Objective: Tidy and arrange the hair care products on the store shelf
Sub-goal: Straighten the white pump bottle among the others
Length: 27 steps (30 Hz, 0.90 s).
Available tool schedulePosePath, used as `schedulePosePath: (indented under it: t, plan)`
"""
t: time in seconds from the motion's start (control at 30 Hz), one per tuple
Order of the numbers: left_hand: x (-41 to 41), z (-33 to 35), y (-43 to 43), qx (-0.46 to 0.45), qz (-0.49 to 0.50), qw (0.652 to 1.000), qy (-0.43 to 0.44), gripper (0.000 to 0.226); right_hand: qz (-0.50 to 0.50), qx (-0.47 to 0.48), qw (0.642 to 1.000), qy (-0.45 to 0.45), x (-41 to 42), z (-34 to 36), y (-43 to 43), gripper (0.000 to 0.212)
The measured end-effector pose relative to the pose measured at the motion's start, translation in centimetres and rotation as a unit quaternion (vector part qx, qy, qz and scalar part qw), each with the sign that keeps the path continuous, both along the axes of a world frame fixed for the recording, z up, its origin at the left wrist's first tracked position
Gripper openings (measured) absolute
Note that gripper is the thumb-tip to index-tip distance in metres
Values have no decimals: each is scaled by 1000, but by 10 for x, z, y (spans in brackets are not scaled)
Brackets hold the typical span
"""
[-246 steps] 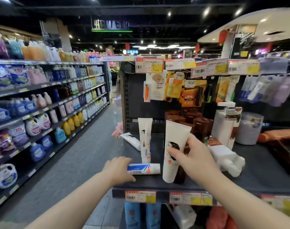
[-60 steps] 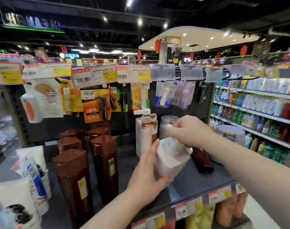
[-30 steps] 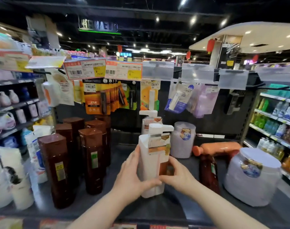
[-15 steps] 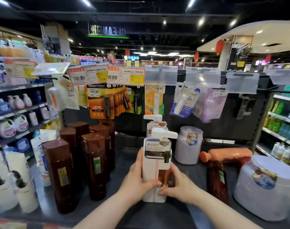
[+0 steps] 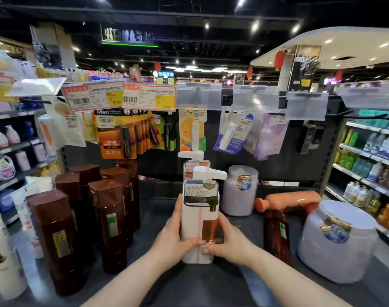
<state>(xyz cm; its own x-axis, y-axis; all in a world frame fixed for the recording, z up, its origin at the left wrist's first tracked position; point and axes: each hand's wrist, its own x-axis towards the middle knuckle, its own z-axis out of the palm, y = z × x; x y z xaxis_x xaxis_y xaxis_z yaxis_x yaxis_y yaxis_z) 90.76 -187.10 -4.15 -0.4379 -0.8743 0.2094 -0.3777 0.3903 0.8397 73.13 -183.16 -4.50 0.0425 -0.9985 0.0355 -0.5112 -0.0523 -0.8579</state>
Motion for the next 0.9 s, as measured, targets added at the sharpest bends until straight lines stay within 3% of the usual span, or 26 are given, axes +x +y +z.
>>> schedulePosePath:
  t: [0.17,0.4,0.5,0.63,0.77,0.9]
  plan:
    - [-2,-3,-1,7,7,1000,0,114,-13,-1,999,40,2,3,4,100]
    - [-3,7,14,-29,79,996,5,108,-70,-37,983,163,-10,23,26,77]
    - [-8,14,40,-156,170,972,54,82,-164,-65,950,256,-44,31,35,54]
    - [-35,28,76,-273,77,952,113,46,-231,48,916,325,-77,20,41,57]
    - [-71,27,85,-169,-68,983,3,33,-204,133,918,314,-72,-3,50,50]
    - [-92,9,77,-24,-62,994,-84,42,-190,88,939,274,-72,-7,66,56]
